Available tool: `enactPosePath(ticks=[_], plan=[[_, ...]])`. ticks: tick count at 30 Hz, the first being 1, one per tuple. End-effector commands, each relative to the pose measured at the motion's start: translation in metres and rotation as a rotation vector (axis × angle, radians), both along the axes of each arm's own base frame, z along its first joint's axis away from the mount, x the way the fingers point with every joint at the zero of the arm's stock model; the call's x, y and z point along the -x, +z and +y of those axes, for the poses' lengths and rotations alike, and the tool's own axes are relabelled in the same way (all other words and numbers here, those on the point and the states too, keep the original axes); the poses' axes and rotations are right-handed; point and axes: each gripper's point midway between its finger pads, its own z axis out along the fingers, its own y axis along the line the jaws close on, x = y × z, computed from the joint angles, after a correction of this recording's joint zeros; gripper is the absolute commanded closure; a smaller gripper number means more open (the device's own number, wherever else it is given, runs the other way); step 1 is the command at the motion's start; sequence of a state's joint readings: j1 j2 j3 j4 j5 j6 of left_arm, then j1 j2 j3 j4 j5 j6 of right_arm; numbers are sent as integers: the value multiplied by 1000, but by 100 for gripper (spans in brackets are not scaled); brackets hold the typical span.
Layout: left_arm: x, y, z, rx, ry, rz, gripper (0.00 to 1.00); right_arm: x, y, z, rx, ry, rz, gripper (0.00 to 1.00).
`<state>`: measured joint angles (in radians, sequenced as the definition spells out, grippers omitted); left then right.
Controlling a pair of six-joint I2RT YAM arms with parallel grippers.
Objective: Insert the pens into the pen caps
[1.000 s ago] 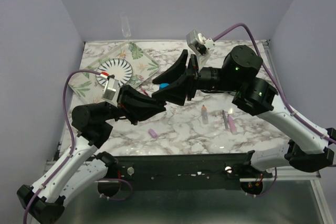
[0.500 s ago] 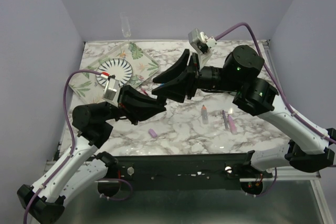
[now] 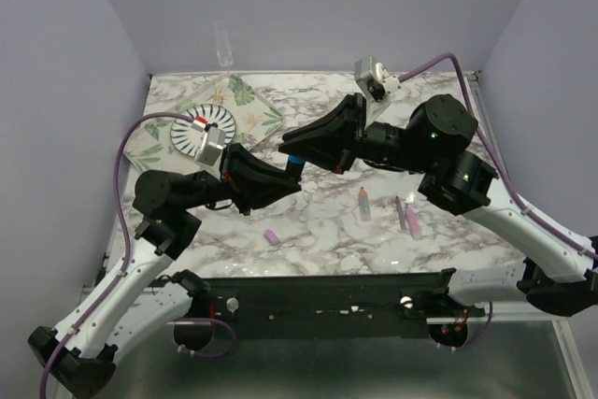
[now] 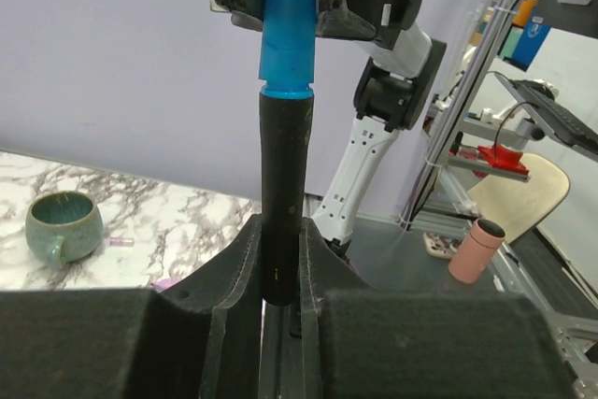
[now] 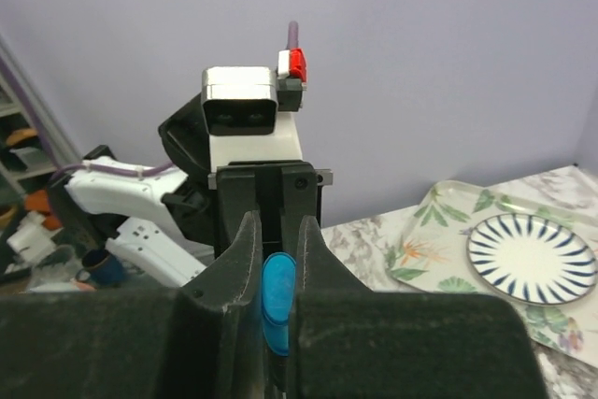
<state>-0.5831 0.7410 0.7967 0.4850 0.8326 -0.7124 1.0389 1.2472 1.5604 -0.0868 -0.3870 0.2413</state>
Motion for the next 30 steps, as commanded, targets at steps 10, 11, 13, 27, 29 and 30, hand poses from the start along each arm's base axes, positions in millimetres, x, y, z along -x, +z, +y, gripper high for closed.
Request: enactPosePath(ticks=[10,11,13,27,29,30], plan=[[-20,43,-3,13,75,-66,100,3,-126,5,352,36,86,99],[-16,46,-2,31,56,-86,100,4,-129,4,365,42,69,99],[-16,48,-2,36,53,-86,100,11,-135,1,384,80,62,99],[-16,83,7,78,30,-119,100,30,-195,-5,485,177,136,99],[-16,86,8,90,21,-126,100,37,-199,-5,484,215,148,99],[-19,85,7,86,24,-110,100,39,-199,-4,478,229,148,99]])
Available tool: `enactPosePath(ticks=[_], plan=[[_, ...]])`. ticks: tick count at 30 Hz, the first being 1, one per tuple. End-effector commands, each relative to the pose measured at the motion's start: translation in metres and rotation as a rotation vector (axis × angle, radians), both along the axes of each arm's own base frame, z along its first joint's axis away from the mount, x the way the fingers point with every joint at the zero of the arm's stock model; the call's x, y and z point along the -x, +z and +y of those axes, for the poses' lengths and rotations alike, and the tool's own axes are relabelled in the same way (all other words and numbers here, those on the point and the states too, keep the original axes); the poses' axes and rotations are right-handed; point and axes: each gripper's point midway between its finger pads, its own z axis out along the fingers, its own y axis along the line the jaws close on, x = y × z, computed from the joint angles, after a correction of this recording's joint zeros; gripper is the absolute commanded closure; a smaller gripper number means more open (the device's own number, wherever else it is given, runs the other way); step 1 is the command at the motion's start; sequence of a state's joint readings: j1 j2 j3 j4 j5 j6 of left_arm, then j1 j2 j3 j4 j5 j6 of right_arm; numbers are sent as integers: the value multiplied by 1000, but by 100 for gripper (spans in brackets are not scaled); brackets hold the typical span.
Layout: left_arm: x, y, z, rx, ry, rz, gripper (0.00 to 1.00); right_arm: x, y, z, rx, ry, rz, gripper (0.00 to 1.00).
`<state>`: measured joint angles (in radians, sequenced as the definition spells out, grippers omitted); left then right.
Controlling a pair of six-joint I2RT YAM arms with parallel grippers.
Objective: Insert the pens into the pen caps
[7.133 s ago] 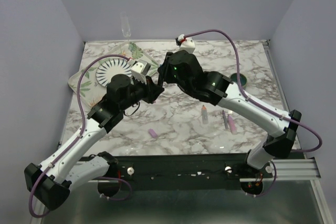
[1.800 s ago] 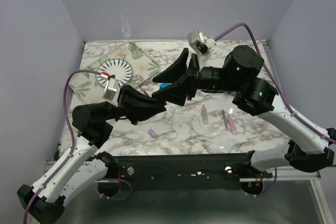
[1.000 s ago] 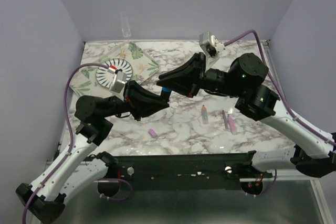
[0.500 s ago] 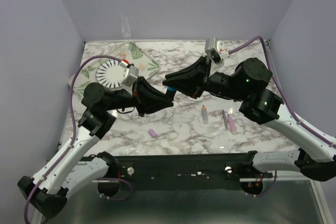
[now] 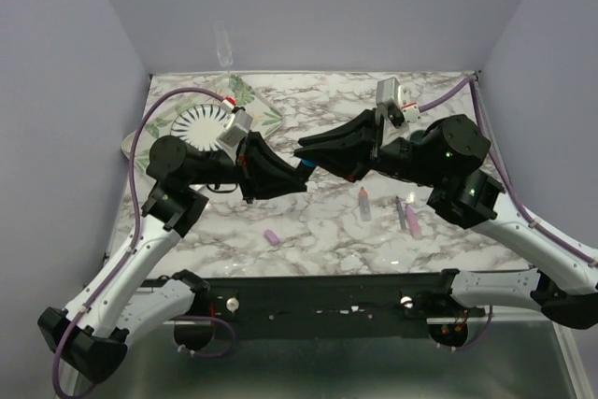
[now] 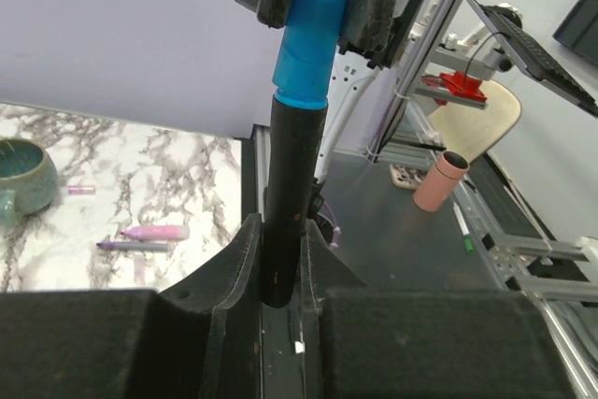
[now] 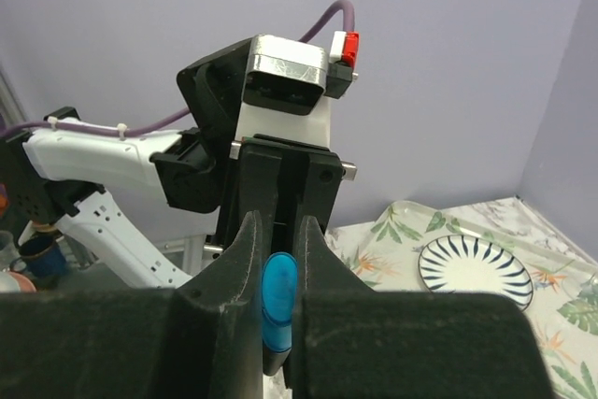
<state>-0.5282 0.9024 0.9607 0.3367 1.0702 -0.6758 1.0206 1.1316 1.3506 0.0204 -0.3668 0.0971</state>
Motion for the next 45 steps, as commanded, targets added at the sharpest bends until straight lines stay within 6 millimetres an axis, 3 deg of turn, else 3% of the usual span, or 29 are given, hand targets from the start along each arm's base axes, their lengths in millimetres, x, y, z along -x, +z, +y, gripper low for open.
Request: enactPosePath(ticks=[1,7,11,16,22,26,30,45], plan=[[-11,94,19,260,164,-133,100,47,-172,16,481,268,314,99],[-6,101,22,289,162,-158,100,49,-173,25,445,297,361,99],[-14,100,21,259,192,-171,100,52,-197,30,481,320,453,99],[-15,99,22,229,202,-196,100,62,-205,30,489,360,484,99],[-17,102,20,228,191,-197,100,76,-233,32,553,367,515,99],[-17,108,20,240,183,-203,100,76,-256,29,612,320,551,99],[-16,115,20,246,175,-211,100,86,-268,31,625,352,565,99],[-16,119,24,209,225,-226,100,74,-311,-8,799,126,629,99]])
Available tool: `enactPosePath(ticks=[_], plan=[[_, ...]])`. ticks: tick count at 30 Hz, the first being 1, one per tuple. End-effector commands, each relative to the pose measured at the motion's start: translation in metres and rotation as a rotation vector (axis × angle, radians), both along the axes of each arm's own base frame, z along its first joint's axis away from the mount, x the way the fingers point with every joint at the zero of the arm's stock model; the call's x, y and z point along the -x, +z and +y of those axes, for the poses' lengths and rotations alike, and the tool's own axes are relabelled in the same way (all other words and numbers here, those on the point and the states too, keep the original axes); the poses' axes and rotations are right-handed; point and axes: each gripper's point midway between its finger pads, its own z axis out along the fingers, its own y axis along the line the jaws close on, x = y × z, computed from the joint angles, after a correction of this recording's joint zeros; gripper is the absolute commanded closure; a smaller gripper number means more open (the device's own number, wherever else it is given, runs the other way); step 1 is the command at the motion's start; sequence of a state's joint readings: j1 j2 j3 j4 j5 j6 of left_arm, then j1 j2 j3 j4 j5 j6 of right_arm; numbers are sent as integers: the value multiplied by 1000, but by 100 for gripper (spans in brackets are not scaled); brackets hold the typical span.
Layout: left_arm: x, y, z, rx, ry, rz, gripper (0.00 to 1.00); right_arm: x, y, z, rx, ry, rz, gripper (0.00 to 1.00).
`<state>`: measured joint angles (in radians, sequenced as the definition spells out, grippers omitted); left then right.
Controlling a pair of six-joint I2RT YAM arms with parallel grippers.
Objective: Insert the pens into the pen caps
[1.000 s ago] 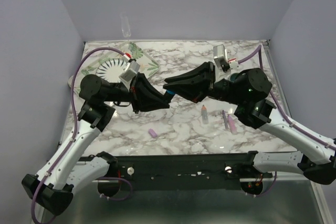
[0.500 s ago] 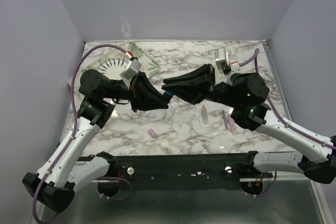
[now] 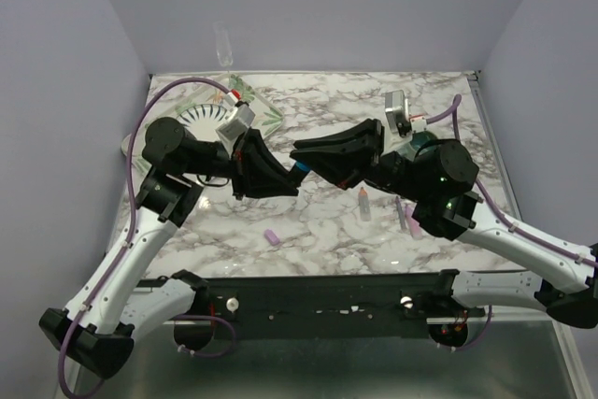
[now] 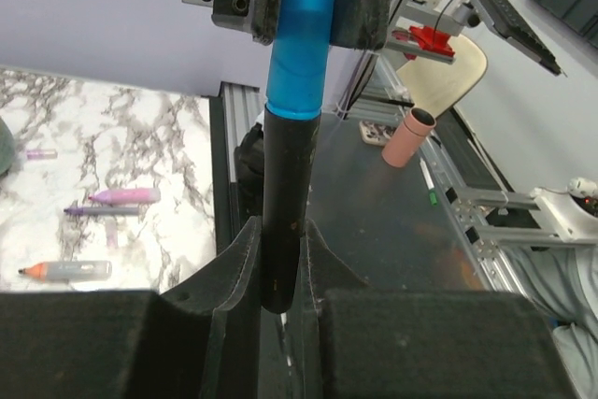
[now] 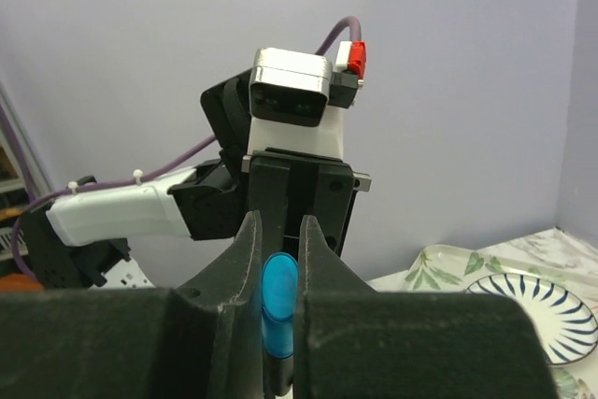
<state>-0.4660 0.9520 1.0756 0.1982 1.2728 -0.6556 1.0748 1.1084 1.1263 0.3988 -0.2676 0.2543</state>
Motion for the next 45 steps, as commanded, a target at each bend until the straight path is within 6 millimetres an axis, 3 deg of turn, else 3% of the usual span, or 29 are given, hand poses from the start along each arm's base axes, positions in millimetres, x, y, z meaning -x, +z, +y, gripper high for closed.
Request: enactPosePath(ticks=[1,7,12,15,18,19,20,22,23,24,26,30,31,34,40,41,42,43,45], plan=[[-31,117,13,311,362,-247,100,72,-305,-17,983,220,542,99],[-37,115,11,290,375,-234,100,95,-313,-15,1005,260,591,99],[-35,122,9,300,345,-234,100,95,-312,-9,1013,253,574,99],[-36,118,7,287,336,-210,100,88,-298,-4,970,217,560,99],[-43,96,6,247,358,-171,100,59,-254,0,843,59,495,97],[-45,87,5,232,362,-162,100,48,-221,0,785,5,470,87],[-45,81,5,223,363,-151,100,28,-206,-3,748,-108,448,79],[-50,56,5,196,381,-114,100,7,-170,-8,671,-221,407,70],[-51,48,4,184,386,-101,100,-10,-134,-15,579,-320,383,66],[-52,32,4,165,393,-79,100,-19,-119,-19,544,-365,356,63],[-55,16,4,139,405,-58,100,-36,-71,-27,421,-460,315,45],[-62,-22,6,79,447,2,100,-57,-17,-44,326,-602,276,27],[-65,-30,6,64,464,21,100,-59,-11,-48,308,-617,270,17],[-82,-60,8,9,548,117,100,-58,1,-60,277,-634,251,0],[-125,-136,9,-108,733,394,100,-55,-14,-105,260,-715,371,0],[-130,-144,6,-112,742,429,96,-58,-20,-114,261,-757,400,0],[-139,-170,2,-159,761,500,93,-58,-25,-119,251,-773,441,0],[-146,-182,-2,-171,784,562,90,-57,-35,-124,281,-790,457,0],[-150,-205,-17,-212,792,630,91,-60,-48,-135,280,-845,503,0]])
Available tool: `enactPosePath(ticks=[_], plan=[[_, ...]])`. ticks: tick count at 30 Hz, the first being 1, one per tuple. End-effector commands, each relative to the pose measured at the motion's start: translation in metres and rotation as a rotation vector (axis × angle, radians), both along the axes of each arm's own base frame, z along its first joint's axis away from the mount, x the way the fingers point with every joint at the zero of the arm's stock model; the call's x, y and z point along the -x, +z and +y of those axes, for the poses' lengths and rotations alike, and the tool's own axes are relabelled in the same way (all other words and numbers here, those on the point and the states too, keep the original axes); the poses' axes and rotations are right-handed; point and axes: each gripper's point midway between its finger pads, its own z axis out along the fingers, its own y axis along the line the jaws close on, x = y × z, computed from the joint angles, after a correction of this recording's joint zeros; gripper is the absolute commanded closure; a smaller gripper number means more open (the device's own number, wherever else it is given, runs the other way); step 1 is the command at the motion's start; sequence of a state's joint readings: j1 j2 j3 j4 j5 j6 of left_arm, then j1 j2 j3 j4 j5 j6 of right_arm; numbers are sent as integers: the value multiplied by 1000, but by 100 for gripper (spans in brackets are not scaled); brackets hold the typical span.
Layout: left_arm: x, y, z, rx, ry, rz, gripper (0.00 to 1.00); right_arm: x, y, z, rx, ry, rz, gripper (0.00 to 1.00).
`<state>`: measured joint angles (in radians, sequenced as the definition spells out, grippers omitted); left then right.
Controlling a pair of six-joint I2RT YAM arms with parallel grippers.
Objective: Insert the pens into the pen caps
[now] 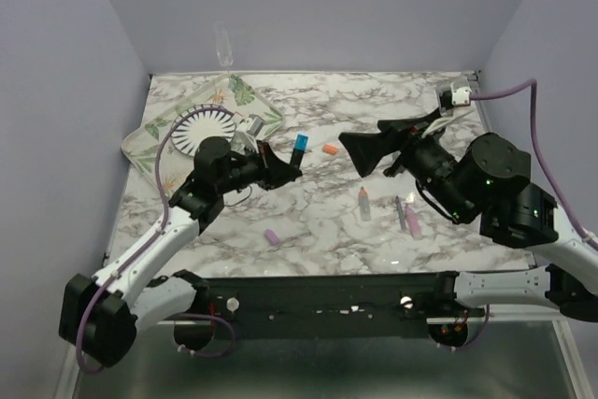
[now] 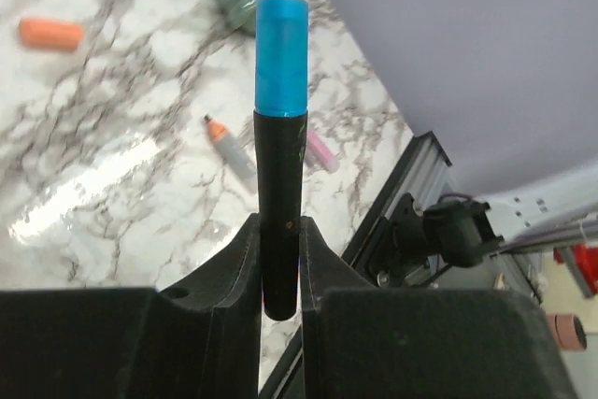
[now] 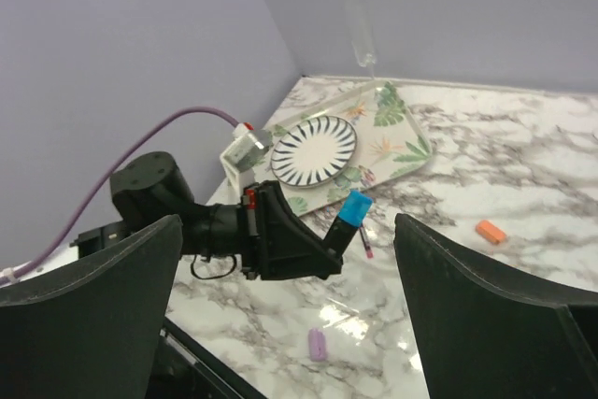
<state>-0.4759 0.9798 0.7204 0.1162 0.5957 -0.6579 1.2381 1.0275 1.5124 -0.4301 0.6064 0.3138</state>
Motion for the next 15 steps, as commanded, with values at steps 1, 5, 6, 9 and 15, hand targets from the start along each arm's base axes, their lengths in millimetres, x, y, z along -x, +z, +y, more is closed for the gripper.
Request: enactPosePath(ticks=[1,5,6,9,15], plan=[[-31,-75,-23,-57,134,267,93,-10,-62,-32,102,-185,160,0],[-40,-122,-35,-107,249,420,97,-11,-86,-49,131,-269,223,0],[-39,-130,-38,-111,265,456,96,-11,-92,-52,132,-274,229,0],[-38,-153,-47,-163,278,500,90,-11,-99,-55,125,-291,239,0],[-24,-222,-63,-251,242,700,76,-11,-114,-55,149,-307,268,0]])
